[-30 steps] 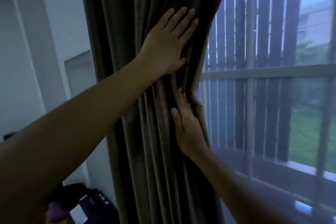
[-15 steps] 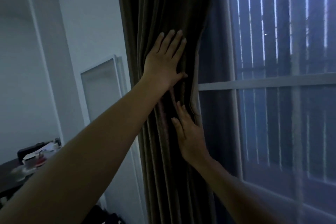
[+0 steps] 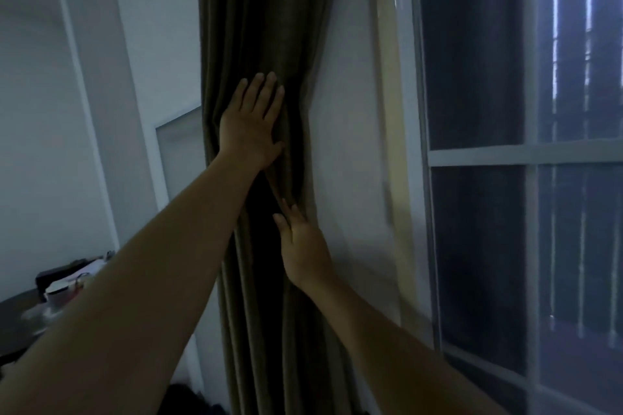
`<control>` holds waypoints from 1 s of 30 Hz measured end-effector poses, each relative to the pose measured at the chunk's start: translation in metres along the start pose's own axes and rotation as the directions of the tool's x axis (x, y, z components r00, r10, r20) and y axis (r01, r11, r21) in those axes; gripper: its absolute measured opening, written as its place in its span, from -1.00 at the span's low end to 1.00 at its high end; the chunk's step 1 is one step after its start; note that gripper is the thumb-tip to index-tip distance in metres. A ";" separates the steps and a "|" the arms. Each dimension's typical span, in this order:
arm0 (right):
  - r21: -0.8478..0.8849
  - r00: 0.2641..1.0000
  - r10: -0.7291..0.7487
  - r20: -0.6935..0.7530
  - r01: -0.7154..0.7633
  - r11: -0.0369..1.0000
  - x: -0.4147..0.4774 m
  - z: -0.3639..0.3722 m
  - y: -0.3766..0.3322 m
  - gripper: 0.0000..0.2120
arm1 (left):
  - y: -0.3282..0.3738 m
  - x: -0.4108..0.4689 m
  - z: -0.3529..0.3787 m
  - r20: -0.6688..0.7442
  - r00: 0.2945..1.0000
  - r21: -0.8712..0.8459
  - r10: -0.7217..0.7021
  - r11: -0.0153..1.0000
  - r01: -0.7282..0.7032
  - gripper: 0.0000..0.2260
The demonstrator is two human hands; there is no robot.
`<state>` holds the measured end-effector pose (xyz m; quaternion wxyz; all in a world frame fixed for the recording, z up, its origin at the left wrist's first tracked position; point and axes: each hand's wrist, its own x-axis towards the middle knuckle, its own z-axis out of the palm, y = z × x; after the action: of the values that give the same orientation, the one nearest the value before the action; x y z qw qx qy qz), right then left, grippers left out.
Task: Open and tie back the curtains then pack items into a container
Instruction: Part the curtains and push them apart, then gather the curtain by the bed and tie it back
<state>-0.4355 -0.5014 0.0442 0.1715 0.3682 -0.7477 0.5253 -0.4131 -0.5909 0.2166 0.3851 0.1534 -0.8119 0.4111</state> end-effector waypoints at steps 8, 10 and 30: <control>-0.029 0.998 0.030 -0.060 -0.032 0.999 -0.033 -0.027 0.016 -0.56 | 0.034 -0.012 -0.014 -0.167 0.983 -0.125 0.072 0.988 -0.094 -0.20; -0.055 0.996 0.057 -0.062 -0.060 0.997 -0.049 -0.041 0.015 -0.55 | 0.042 -0.018 -0.028 -0.181 0.981 -0.158 0.072 0.982 -0.101 -0.22; -0.963 0.985 -0.170 -0.005 0.042 0.268 -0.342 -0.384 -0.019 -0.40 | 0.229 -0.080 -0.309 -0.722 0.681 -0.670 -0.117 0.364 -0.647 -0.44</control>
<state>-0.2428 -0.0278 -0.0137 0.4325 0.2111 -0.8763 -0.0241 -0.3354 -0.2129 0.1436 0.5857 -0.3831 -0.7142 -0.0049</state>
